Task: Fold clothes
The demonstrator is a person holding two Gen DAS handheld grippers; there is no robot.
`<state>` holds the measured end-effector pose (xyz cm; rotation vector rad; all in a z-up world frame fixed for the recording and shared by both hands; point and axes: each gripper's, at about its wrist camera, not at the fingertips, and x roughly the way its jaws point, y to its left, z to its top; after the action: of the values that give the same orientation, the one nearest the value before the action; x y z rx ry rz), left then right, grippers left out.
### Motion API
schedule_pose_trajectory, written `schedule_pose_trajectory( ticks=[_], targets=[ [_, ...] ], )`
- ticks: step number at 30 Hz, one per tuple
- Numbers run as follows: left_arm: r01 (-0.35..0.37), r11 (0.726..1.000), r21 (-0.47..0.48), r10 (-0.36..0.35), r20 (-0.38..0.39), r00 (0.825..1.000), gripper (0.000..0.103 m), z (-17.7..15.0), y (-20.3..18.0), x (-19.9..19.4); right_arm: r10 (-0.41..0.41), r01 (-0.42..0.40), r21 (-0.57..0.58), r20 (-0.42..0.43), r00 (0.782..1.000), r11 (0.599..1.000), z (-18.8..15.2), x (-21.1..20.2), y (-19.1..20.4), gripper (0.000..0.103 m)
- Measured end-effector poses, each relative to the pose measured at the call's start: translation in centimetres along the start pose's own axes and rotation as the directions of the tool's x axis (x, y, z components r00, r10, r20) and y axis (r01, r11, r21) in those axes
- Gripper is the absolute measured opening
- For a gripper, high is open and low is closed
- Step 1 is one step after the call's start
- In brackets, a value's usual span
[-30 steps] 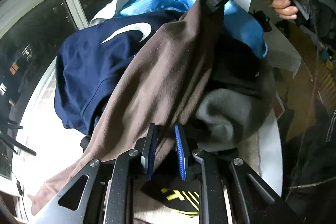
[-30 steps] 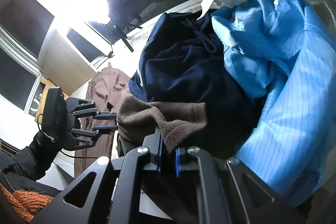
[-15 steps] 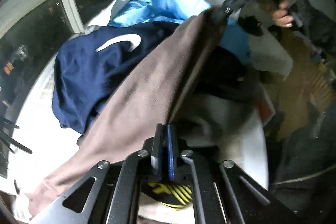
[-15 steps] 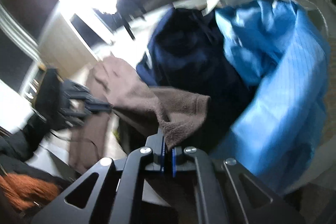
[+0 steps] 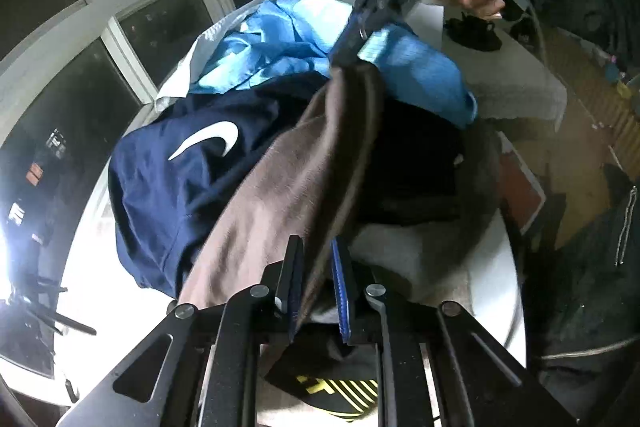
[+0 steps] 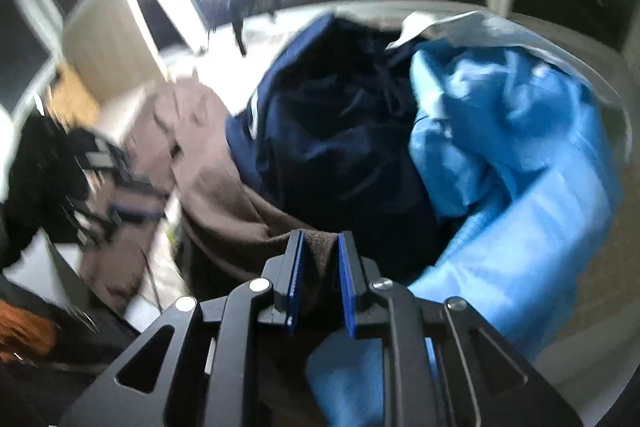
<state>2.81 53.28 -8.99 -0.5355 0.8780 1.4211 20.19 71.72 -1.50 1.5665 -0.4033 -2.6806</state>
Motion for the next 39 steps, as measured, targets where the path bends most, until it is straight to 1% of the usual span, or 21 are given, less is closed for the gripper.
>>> schedule_pose_trajectory(
  ticks=[1,3,4,6,8,10,12,14,15,17,18,21,25,28,29,30,31,33,35,37,39],
  targets=[
    [-0.005,1.000,-0.005,0.005,0.002,1.000,0.015,0.1,0.1,0.0,0.003,-0.003,-0.027,-0.024,1.000,1.000,0.2,0.3,0.2,0.017],
    [-0.011,1.000,-0.019,0.012,0.010,1.000,0.015,0.4,0.5,0.2,0.133,-0.134,-0.055,-0.012,0.991,0.989,-0.5,-1.4,0.9,0.017],
    [-0.013,0.999,-0.030,0.013,0.017,1.000,0.016,0.4,0.7,0.3,0.132,-0.134,-0.080,-0.020,0.991,0.988,-1.0,-1.9,1.3,0.017],
    [-0.011,0.999,-0.048,0.012,0.026,1.000,0.017,0.6,1.0,0.6,0.081,-0.090,-0.087,-0.104,0.991,0.992,-2.1,-1.2,1.0,0.017],
    [0.020,0.999,-0.051,-0.019,0.017,1.000,0.018,0.9,0.7,1.9,0.028,-0.047,-0.098,-0.185,0.982,0.994,-3.2,-0.5,0.7,0.017],
    [0.052,0.998,-0.033,-0.053,-0.026,0.998,0.016,0.6,-0.2,3.4,-0.053,0.032,-0.103,-0.205,0.977,0.994,-3.6,-0.5,-0.2,0.017],
    [0.091,0.996,0.002,-0.091,-0.078,0.993,0.017,0.0,-1.7,4.9,-0.003,-0.003,-0.057,-0.102,0.995,0.998,-2.2,-2.2,-0.7,0.017],
    [0.081,0.996,0.029,-0.078,-0.088,0.993,0.019,-0.3,-2.6,5.1,0.039,-0.039,-0.060,-0.003,0.999,0.997,-0.4,-3.1,-0.7,0.017],
    [0.078,0.997,0.024,-0.076,-0.083,0.994,0.019,-0.4,-2.6,4.8,0.046,-0.043,-0.093,0.024,0.999,0.995,0.6,-2.8,-0.2,0.017],
    [0.078,0.997,-0.001,-0.077,-0.069,0.995,0.020,-0.3,-2.2,3.9,0.032,-0.033,-0.164,-0.010,0.999,0.986,1.6,-0.9,0.9,0.017],
    [0.077,0.997,-0.014,-0.078,-0.062,0.995,0.020,-0.3,-2.0,3.5,0.016,-0.026,-0.212,-0.047,0.999,0.977,1.7,0.4,1.6,0.017],
    [0.044,0.997,-0.060,-0.046,-0.043,0.998,0.022,-0.9,-0.5,2.3,-0.030,-0.015,-0.342,-0.125,0.992,0.940,1.8,3.6,3.6,0.017],
    [0.001,0.991,-0.130,-0.005,-0.026,1.000,0.024,-2.0,1.6,0.9,-0.111,0.043,-0.438,-0.130,0.985,0.898,1.6,5.4,4.8,0.019],
    [-0.038,0.984,-0.173,0.031,-0.048,0.998,0.024,-3.1,3.1,1.5,-0.129,0.047,-0.443,-0.156,0.979,0.895,1.3,5.9,5.0,0.018],
    [-0.048,0.983,-0.178,0.038,-0.059,0.998,0.024,-3.4,3.6,1.9,-0.136,0.053,-0.445,-0.157,0.978,0.894,1.1,5.9,5.2,0.015],
    [-0.054,0.982,-0.183,0.043,-0.066,0.997,0.024,-3.6,3.9,2.2,-0.143,0.059,-0.446,-0.157,0.977,0.893,0.8,6.0,5.4,0.002],
    [-0.048,0.980,-0.193,0.036,-0.065,0.997,0.024,-3.7,4.3,2.4,-0.150,0.064,-0.448,-0.159,0.976,0.892,0.6,6.0,5.6,0.002],
    [-0.022,0.977,-0.214,0.010,-0.057,0.998,0.024,-3.8,5.0,2.8,-0.129,0.047,-0.435,-0.161,0.978,0.899,0.2,5.1,6.0,0.002],
    [0.018,0.976,-0.218,-0.028,-0.047,0.999,0.030,-3.3,5.1,3.4,-0.139,0.074,-0.428,-0.122,0.983,0.901,0.1,3.8,6.2,0.002],
    [0.035,0.982,-0.186,-0.047,-0.059,0.997,0.030,-2.9,4.5,4.3,-0.141,0.097,-0.425,-0.074,0.987,0.900,0.4,2.6,5.9,0.002],
    [0.043,0.986,-0.160,-0.055,-0.070,0.996,0.030,-2.6,4.0,5.0,-0.148,0.094,-0.426,-0.096,0.984,0.900,0.7,2.5,5.3,0.005]
  ],
)
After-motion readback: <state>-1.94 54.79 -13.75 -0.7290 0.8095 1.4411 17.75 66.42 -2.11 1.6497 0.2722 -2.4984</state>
